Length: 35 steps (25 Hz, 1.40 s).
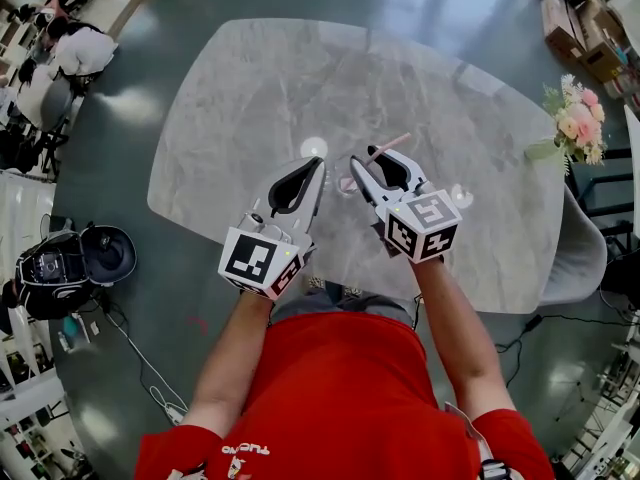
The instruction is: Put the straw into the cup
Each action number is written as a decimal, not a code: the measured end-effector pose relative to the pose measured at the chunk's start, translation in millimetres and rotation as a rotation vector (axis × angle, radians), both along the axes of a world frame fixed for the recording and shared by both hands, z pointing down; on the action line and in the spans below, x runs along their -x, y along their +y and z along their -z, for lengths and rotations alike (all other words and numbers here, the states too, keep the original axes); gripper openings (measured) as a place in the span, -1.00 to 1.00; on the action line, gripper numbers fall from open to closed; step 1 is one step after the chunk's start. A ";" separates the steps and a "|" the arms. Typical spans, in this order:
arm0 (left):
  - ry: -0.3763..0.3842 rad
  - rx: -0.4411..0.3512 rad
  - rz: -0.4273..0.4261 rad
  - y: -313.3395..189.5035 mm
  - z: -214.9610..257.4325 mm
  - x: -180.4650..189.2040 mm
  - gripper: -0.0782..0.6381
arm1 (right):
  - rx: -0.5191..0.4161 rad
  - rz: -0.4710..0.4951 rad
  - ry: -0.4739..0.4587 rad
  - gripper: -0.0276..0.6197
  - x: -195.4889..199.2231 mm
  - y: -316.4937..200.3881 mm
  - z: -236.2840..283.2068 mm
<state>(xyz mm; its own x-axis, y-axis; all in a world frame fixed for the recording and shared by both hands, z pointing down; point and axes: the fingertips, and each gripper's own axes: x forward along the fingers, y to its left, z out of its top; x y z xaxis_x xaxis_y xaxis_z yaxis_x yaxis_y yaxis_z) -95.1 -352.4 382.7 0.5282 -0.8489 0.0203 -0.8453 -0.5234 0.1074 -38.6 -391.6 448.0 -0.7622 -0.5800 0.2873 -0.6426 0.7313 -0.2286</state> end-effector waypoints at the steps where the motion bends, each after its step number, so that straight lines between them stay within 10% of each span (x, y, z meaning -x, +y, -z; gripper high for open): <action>1: -0.001 0.000 -0.002 0.3 0.2 0.4 -0.76 | -0.002 0.000 0.025 -0.50 -0.5 0.3 -1.8; 18: 0.004 -0.022 -0.049 12.2 6.8 -6.3 -0.76 | 0.169 -0.008 0.414 -0.14 -36.1 23.1 -56.7; 30: -0.017 -0.020 -0.095 31.9 16.5 -18.5 -0.76 | 0.032 -0.036 0.146 -0.17 -50.9 76.8 37.2; 35: -0.013 -0.020 -0.111 42.3 32.6 -20.4 -0.76 | -0.076 -0.048 -0.027 -0.62 -50.9 93.3 97.2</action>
